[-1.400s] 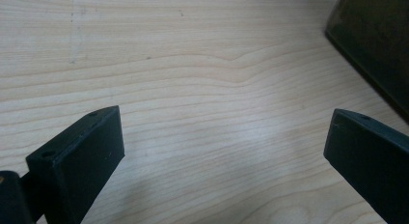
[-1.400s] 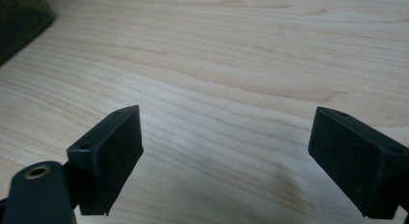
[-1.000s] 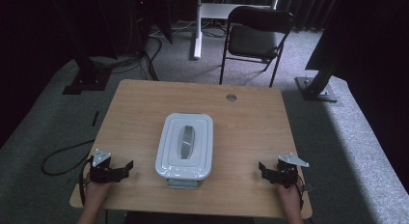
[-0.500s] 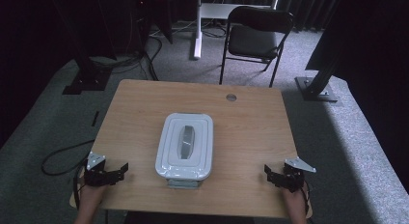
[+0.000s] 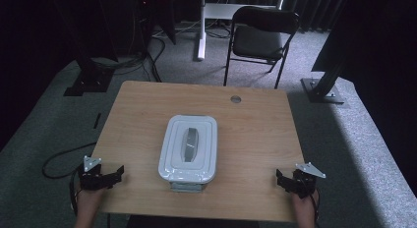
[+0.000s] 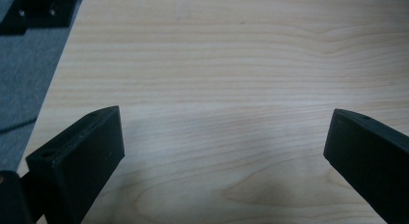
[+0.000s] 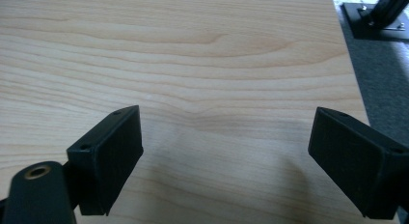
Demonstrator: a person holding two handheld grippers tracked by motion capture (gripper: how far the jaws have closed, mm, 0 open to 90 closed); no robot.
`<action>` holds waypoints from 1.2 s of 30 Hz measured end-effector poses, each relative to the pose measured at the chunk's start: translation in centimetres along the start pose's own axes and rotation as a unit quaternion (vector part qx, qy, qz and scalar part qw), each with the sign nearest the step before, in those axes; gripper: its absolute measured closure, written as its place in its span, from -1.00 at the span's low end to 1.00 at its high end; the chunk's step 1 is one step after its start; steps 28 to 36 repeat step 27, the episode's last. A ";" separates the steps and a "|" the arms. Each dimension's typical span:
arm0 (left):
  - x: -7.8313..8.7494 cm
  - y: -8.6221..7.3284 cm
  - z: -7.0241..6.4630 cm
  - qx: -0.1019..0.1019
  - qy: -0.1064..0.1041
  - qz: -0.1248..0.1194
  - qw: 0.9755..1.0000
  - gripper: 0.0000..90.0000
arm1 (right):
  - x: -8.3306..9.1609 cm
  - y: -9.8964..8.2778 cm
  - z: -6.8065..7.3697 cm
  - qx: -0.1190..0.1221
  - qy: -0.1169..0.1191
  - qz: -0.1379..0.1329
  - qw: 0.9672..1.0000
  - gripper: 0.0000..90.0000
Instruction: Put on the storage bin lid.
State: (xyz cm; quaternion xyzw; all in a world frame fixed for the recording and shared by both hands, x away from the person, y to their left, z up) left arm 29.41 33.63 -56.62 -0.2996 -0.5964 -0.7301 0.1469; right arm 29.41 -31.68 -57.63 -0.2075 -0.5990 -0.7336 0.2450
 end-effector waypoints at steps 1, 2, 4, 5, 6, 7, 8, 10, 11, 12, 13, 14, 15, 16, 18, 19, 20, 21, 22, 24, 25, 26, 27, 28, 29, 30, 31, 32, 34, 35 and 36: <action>-0.1 0.0 0.0 0.001 0.001 0.006 1.000 -0.97 | 0.0 0.0 -0.1 -0.007 -0.004 0.002 1.000 -0.75; -0.1 0.0 0.0 0.001 0.002 0.009 1.000 -0.97 | -0.2 0.1 -0.4 -0.026 -0.009 0.009 1.000 -0.75; -0.2 0.0 0.0 -0.001 0.003 0.015 1.000 -0.97 | -0.4 0.2 -0.7 -0.044 -0.015 0.018 0.999 -0.75; -0.3 0.0 0.0 -0.001 0.004 0.022 1.000 -0.97 | -0.4 0.3 -0.9 -0.050 -0.013 0.021 0.998 -0.75; -0.4 0.0 0.0 -0.004 0.004 0.030 1.000 -0.97 | -0.5 0.3 -0.9 -0.053 -0.012 0.020 0.998 -0.75; -0.6 0.0 0.0 -0.005 0.004 0.039 0.999 -0.97 | -0.5 0.3 -0.9 -0.053 -0.011 0.022 0.998 -0.75; -0.7 0.1 0.0 -0.007 0.004 0.046 0.999 -0.97 | -0.6 0.3 -0.8 -0.048 -0.012 0.028 0.998 -0.75; -1.0 0.2 -0.2 -0.028 0.016 0.066 0.997 -0.97 | -0.7 0.3 -0.6 -0.038 -0.022 0.031 0.999 -0.75; -1.2 0.3 -0.2 -0.028 0.015 0.066 0.997 -0.97 | -0.8 0.3 -0.5 -0.030 -0.028 0.033 0.999 -0.75; -1.2 0.3 -0.2 -0.027 0.015 0.066 0.997 -0.97 | -1.0 0.3 -0.3 -0.015 -0.035 0.037 0.999 -0.75; -1.3 0.4 -0.1 -0.024 0.018 0.067 0.997 -0.97 | -1.0 0.3 -0.2 -0.013 -0.032 0.038 0.999 -0.75; -1.4 0.4 0.0 -0.022 0.020 0.067 0.997 -0.97 | -1.1 0.4 -0.2 -0.015 -0.034 0.038 0.999 -0.75; -1.4 0.4 0.1 -0.022 0.021 0.066 0.997 -0.97 | -1.1 0.4 -0.2 -0.015 -0.034 0.038 0.999 -0.75; -1.5 0.5 0.2 -0.020 0.022 0.066 0.997 -0.97 | -1.2 0.5 -0.2 -0.016 -0.035 0.038 0.999 -0.76; -1.6 0.5 0.4 -0.018 0.025 0.067 0.997 -0.97 | -1.3 0.6 -0.1 -0.018 -0.037 0.038 0.998 -0.76; -1.6 0.6 0.4 -0.016 0.027 0.068 0.997 -0.97 | -1.4 0.6 -0.1 -0.017 -0.036 0.037 0.998 -0.76; -1.6 0.6 0.5 -0.014 0.028 0.068 0.997 -0.97 | -1.4 0.7 -0.1 -0.018 -0.036 0.038 0.998 -0.76; -1.7 0.6 0.5 -0.014 0.029 0.067 0.997 -0.97 | -1.5 0.7 -0.1 -0.019 -0.037 0.038 0.998 -0.76; -1.7 0.6 0.5 -0.013 0.029 0.067 0.997 -0.97 | -1.5 0.7 -0.1 -0.019 -0.037 0.038 0.998 -0.76; -1.7 0.6 0.5 -0.013 0.029 0.067 0.997 -0.97 | -1.6 0.8 -0.1 -0.019 -0.037 0.038 0.998 -0.76; -1.7 0.6 0.5 -0.013 0.029 0.067 0.997 -0.97 | -1.6 0.8 -0.1 -0.019 -0.038 0.037 0.998 -0.76; -1.7 0.6 0.5 -0.013 0.029 0.067 0.997 -0.97 | -1.6 0.8 -0.1 -0.019 -0.038 0.037 0.998 -0.76; -1.7 0.6 0.5 -0.013 0.029 0.067 0.997 -0.97 | -1.6 0.8 -0.2 -0.020 -0.038 0.037 0.998 -0.76; -1.7 0.6 0.5 -0.013 0.029 0.067 0.997 -0.97 | -1.6 0.8 -0.2 -0.020 -0.038 0.037 0.998 -0.76; -1.7 0.6 0.5 -0.013 0.029 0.067 0.997 -0.97 | -1.6 0.8 -0.2 -0.020 -0.038 0.037 0.998 -0.76; -1.7 0.6 0.5 -0.013 0.029 0.067 0.997 -0.97 | -1.6 0.8 -0.2 -0.020 -0.038 0.037 0.998 -0.76; -1.7 0.6 0.5 -0.013 0.029 0.067 0.997 -0.97 | -1.6 0.8 -0.2 -0.020 -0.038 0.037 0.998 -0.76; -1.7 0.6 0.5 -0.013 0.029 0.067 0.997 -0.97 | -1.6 0.8 -0.2 -0.020 -0.038 0.037 0.998 -0.76; -1.7 0.6 0.5 -0.013 0.029 0.067 0.997 -0.97 | -1.6 0.8 -0.2 -0.020 -0.038 0.037 0.998 -0.76; -1.7 0.6 0.5 -0.013 0.029 0.067 0.997 -0.97 | -1.6 0.8 -0.2 -0.020 -0.038 0.037 0.998 -0.76; -1.7 0.6 0.5 -0.013 0.029 0.067 0.997 -0.97 | -1.6 0.8 -0.2 -0.020 -0.038 0.037 0.998 -0.76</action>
Point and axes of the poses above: each handheld gripper's, and its own axes: x roughly backward along the jaws, y roughly out of its top, z roughly to its left, the point moved 2 cm from there along -x, roughly forward along the jaws, and after that the axes turned 12 degrees about -x, right-handed, at the moved point
